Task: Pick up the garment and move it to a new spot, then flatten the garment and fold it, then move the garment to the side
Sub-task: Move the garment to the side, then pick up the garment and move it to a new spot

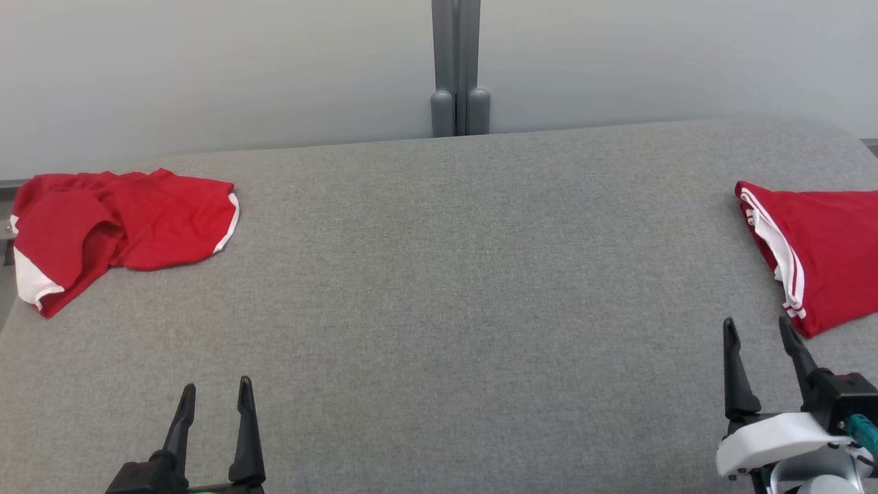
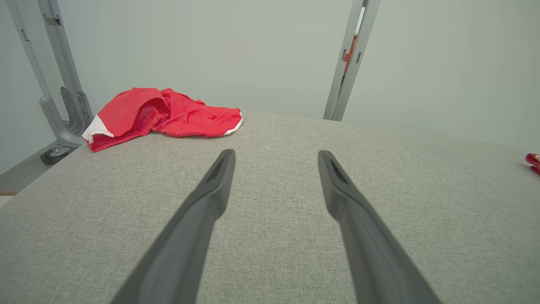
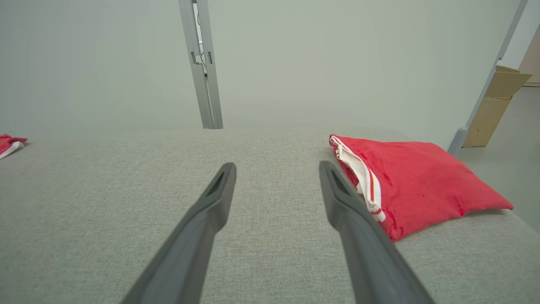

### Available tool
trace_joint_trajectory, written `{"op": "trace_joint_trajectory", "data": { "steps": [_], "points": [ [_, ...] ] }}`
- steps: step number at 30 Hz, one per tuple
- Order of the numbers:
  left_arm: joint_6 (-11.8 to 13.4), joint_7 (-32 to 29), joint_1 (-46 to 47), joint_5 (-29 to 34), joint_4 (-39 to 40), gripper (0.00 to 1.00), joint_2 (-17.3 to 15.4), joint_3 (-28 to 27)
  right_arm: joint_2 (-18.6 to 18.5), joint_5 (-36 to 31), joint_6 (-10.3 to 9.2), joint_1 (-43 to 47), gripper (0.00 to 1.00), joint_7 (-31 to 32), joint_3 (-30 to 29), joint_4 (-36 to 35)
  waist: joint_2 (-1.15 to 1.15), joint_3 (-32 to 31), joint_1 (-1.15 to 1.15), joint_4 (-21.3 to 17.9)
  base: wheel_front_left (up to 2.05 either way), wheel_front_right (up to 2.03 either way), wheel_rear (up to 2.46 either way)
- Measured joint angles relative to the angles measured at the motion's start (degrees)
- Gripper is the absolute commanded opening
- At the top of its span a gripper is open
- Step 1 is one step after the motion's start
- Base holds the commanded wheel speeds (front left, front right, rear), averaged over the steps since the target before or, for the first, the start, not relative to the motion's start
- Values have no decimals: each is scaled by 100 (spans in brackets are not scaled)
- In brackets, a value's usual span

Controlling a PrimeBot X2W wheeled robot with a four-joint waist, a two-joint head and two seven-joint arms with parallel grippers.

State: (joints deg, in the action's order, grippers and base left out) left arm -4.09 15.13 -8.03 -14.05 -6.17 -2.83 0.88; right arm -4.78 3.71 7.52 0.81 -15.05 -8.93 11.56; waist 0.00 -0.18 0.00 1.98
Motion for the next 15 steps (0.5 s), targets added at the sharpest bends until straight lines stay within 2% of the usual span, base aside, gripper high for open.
{"op": "trace_joint_trajectory", "data": {
  "steps": [15],
  "points": [
    [-2,0,-31,-57,-234,100,0,216,183,-90,1,257,100,0,205,266,0,-95,0,152,0,0,0]
  ]
}}
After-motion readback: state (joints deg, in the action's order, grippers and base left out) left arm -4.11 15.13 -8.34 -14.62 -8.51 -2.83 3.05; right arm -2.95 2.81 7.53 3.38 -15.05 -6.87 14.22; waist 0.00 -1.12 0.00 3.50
